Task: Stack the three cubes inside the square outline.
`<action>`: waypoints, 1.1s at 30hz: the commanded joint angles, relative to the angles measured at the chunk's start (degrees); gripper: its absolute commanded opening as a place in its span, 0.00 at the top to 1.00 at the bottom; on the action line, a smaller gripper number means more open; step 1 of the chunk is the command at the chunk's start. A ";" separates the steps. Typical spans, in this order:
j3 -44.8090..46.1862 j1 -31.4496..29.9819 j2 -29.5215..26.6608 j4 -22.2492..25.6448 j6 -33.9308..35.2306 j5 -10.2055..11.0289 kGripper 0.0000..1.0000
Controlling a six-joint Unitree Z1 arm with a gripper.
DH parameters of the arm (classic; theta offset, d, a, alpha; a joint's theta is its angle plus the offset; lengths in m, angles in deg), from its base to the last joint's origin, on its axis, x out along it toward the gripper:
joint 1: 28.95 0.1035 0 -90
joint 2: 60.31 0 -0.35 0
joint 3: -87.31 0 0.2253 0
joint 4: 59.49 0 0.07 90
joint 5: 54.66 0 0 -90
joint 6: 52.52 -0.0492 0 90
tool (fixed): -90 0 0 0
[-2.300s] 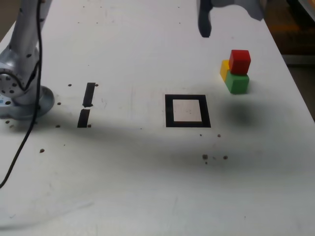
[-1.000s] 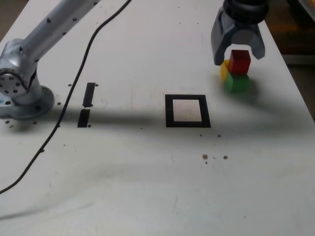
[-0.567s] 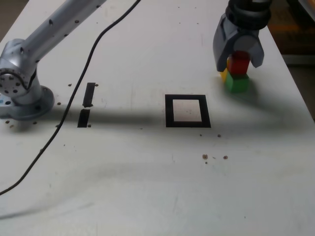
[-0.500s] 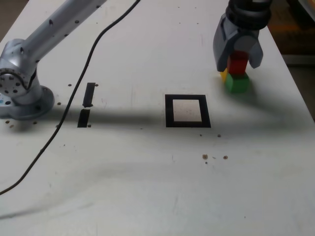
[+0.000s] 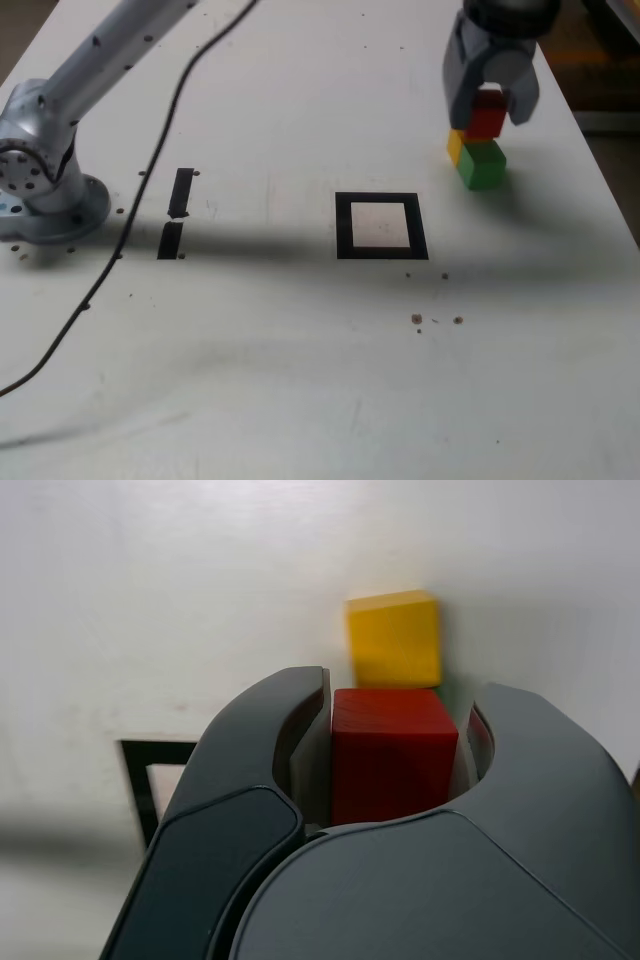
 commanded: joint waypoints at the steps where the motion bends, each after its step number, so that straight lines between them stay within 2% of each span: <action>1: 5.12 -0.37 -8.15 0.59 0.96 0.66 0.73; 6: 17.85 -2.59 -18.56 0.08 4.64 1.31 0.74; 10: 26.48 -6.28 -21.78 -2.08 8.87 0.14 0.74; 17: 38.67 -13.42 -22.53 -11.98 15.54 -3.49 0.74; 21: 44.37 -14.28 -23.68 -17.28 16.76 -4.95 0.74; 24: 46.64 -14.28 -23.95 -19.69 17.03 -4.88 0.74; 28: 46.99 -14.12 -23.08 -20.31 17.04 -4.24 0.74; 33: 47.57 -14.05 -21.55 -21.63 17.04 -4.52 0.74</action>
